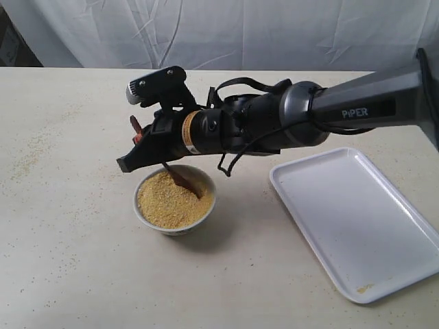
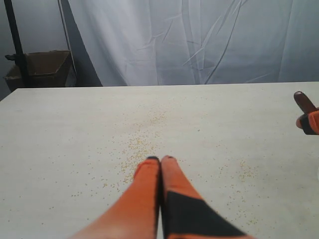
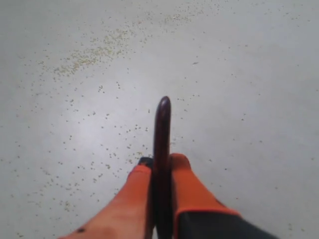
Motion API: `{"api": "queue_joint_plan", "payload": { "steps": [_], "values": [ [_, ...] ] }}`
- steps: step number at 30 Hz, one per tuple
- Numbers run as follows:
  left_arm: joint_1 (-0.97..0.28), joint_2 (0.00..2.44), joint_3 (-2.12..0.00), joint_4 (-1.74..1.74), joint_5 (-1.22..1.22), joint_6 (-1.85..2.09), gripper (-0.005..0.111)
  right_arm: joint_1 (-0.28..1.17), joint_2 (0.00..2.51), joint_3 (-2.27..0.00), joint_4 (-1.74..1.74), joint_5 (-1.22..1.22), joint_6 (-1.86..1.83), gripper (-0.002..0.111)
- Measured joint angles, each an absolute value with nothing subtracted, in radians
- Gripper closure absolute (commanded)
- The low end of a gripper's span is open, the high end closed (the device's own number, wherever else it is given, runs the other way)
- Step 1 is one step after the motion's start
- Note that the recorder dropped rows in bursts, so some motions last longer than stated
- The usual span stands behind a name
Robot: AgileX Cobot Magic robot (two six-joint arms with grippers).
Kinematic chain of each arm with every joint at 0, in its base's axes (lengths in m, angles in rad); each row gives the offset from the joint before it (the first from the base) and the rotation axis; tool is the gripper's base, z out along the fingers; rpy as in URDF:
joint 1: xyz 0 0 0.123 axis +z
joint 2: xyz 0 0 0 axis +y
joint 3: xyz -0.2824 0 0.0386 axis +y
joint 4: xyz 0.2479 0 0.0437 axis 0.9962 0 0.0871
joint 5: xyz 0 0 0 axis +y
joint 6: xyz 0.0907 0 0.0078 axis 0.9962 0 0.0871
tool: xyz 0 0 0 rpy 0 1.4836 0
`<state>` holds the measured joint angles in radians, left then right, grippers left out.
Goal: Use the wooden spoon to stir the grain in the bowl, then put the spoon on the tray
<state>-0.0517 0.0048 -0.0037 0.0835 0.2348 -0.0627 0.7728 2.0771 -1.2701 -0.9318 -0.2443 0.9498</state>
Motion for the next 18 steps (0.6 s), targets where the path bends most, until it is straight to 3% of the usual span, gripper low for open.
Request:
{"api": "queue_joint_plan", "payload": {
  "steps": [8,18],
  "values": [
    [-0.052,0.005,-0.004,0.084,0.235,-0.063,0.107,0.779,1.995,-1.270,-0.936,-0.290,0.982,0.106],
    [-0.052,0.005,-0.004,0.084,0.235,-0.063,0.107,0.780,1.988,-1.268,-1.002,-0.155,0.992,0.106]
  ]
}}
